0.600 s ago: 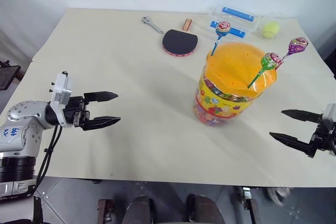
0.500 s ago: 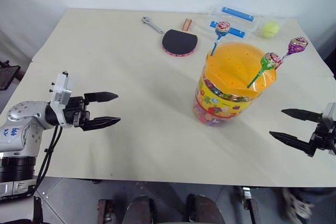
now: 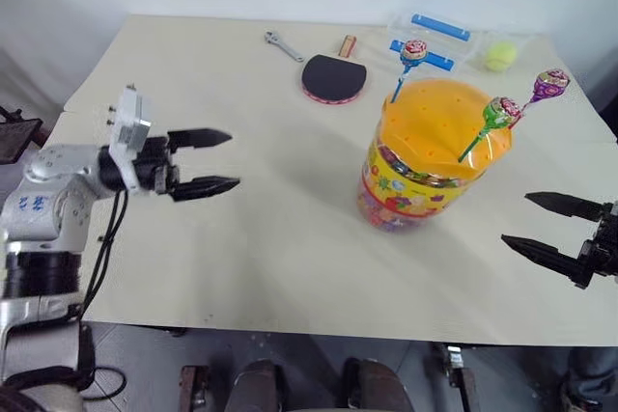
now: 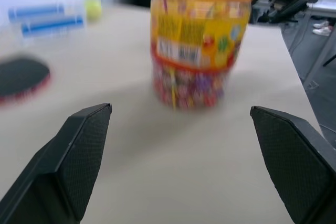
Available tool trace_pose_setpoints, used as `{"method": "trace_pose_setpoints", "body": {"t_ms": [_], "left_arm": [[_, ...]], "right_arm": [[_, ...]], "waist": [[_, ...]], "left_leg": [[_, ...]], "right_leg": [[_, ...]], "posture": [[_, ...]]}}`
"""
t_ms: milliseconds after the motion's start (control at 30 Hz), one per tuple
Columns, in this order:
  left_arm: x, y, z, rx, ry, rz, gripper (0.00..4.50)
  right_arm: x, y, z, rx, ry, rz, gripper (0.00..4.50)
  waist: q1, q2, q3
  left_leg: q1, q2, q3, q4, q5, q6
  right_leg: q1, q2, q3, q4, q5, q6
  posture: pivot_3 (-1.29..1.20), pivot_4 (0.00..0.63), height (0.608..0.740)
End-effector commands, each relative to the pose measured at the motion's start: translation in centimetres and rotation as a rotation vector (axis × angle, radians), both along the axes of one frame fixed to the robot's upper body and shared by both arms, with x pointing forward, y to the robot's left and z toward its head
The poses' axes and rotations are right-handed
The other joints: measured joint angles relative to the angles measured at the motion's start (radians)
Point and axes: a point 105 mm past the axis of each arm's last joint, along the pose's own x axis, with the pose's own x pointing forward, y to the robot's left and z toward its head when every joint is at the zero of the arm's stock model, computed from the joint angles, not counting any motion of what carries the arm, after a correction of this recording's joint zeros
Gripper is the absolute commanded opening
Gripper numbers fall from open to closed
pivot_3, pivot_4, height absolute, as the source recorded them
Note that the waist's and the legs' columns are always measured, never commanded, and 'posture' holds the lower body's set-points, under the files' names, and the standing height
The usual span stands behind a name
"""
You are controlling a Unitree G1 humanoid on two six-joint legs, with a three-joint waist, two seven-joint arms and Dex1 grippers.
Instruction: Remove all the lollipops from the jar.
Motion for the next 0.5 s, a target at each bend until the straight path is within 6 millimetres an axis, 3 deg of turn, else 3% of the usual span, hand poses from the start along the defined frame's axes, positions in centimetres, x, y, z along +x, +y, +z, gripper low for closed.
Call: {"method": "trace_pose_setpoints", "body": {"t_ms": [33, 233, 367, 500], "left_arm": [[0.9, -2.2, 1.8, -0.027, -0.069, -0.087, 4.50], [1.8, -7.6, 3.7, -0.072, -0.074, -0.290, 4.50], [3.3, -11.7, 5.0, -0.128, -0.083, -0.346, 4.50], [3.9, -14.4, 5.9, -0.150, -0.084, -0.362, 4.50]], "right_arm": [[-1.3, 0.6, 1.8, 0.022, -0.067, -0.014, 4.45], [-3.6, 2.3, 2.0, 0.008, -0.124, -0.028, 4.45], [-4.3, 2.6, 3.2, 0.060, -0.202, -0.085, 4.45], [-5.6, 3.5, 3.7, 0.104, -0.236, -0.047, 4.45]], "waist": [[0.009, 0.000, 0.000], [0.018, -0.001, 0.000], [0.016, -0.002, 0.001], [0.012, -0.003, 0.001]], "left_leg": [[0.000, 0.000, 0.000, 0.001, 0.000, 0.000], [-0.003, 0.000, -0.002, 0.004, 0.000, 0.000], [-0.004, 0.000, -0.001, 0.007, -0.001, 0.002], [-0.004, 0.000, -0.001, 0.007, -0.001, 0.002]], "right_leg": [[0.000, 0.000, 0.000, 0.001, 0.000, 0.000], [0.000, 0.000, -0.002, 0.001, 0.000, 0.000], [0.000, 0.000, -0.001, 0.001, 0.000, 0.001], [0.000, 0.000, -0.001, 0.001, 0.000, 0.001]], "posture": [[0.00, 0.150, 0.740], [0.00, 0.150, 0.740], [0.00, 0.150, 0.740], [0.00, 0.150, 0.740]]}}
